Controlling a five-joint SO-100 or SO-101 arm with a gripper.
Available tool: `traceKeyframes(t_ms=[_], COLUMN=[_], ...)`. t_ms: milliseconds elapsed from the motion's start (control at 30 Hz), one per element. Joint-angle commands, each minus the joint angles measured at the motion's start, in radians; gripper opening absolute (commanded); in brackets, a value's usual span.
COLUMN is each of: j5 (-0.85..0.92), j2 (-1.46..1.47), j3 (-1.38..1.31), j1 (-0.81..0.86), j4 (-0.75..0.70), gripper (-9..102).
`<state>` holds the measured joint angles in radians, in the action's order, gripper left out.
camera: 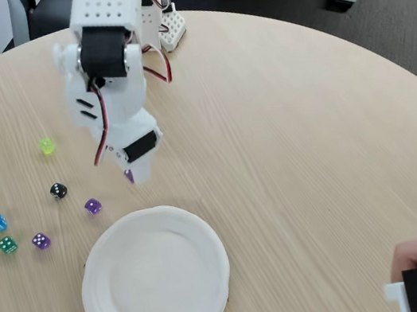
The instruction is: Pick a purple dice and put it in the plate.
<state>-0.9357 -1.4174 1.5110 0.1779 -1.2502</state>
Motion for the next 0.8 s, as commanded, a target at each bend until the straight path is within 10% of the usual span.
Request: traceKeyframes(t_ms=[0,767], j5=[0.025,0.39], j2=[-0.017,-0.005], j3=[-0.009,-0.006], j1=[0.008,0.02], j4=[0.081,0.437], gripper=[0,1])
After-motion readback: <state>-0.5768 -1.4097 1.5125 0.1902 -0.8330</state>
